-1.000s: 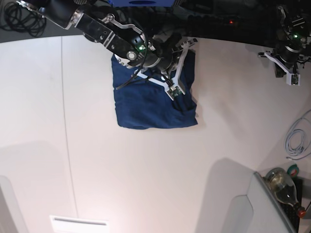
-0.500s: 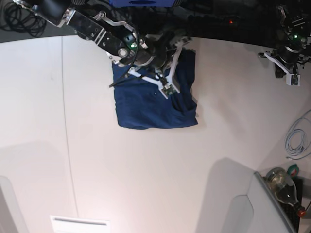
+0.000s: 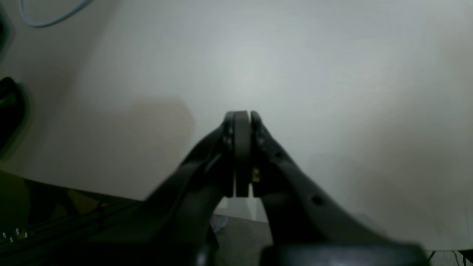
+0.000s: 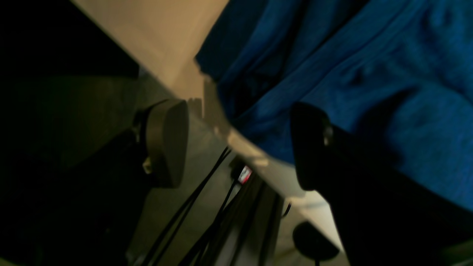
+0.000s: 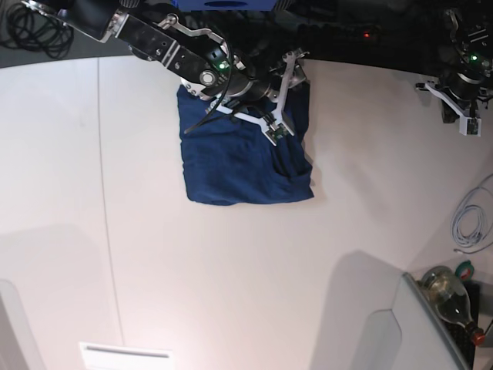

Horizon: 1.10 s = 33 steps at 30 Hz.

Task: Layout the t-shirt on the table in an organized manner, then fold the t-shirt properly
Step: 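Smooth the bundle's collar edge with the right gripper and withdraw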

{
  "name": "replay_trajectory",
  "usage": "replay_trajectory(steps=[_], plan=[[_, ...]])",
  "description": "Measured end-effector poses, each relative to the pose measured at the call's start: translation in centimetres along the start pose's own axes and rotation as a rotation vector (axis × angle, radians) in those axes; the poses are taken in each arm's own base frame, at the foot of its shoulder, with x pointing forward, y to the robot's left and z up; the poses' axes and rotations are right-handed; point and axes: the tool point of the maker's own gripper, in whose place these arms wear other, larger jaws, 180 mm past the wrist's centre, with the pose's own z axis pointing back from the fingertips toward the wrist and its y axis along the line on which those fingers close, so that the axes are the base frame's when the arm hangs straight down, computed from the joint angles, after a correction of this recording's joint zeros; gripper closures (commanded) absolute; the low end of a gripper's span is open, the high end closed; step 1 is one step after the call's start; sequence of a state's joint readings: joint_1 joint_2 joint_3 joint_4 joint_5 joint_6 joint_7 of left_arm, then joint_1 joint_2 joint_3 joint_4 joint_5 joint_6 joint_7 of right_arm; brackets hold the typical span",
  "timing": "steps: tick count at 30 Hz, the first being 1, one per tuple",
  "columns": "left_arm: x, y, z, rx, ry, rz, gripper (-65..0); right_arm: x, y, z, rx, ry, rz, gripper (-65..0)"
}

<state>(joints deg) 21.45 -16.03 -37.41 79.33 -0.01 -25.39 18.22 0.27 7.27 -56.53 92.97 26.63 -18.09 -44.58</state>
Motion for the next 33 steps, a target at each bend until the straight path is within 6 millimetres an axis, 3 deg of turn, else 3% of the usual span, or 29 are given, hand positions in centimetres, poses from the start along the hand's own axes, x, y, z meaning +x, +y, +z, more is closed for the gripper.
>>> replay_trajectory(steps=[5, 8, 19, 33], plan=[[-0.6, 0.1, 0.2, 0.0, 0.013, -0.006, 0.0, -0.5, -0.5, -0.5, -0.015, 0.011, -0.005, -9.0], [-0.8, 0.0, 0.3, -0.002, 0.019, -0.006, 0.0, -0.4, -0.3, -0.5, -0.009, 0.012, -0.008, 0.0], [-0.6, 0.1, 0.2, -0.001, 0.016, -0.006, 0.0, 2.2, 3.2, 0.5, 0.059, -0.05, 0.156, 0.0], [-0.7, -0.3, 0.2, -0.005, 0.017, 0.002, 0.0, 3.4, 3.7, -0.7, 0.05, -0.053, 0.183, -0.9]])
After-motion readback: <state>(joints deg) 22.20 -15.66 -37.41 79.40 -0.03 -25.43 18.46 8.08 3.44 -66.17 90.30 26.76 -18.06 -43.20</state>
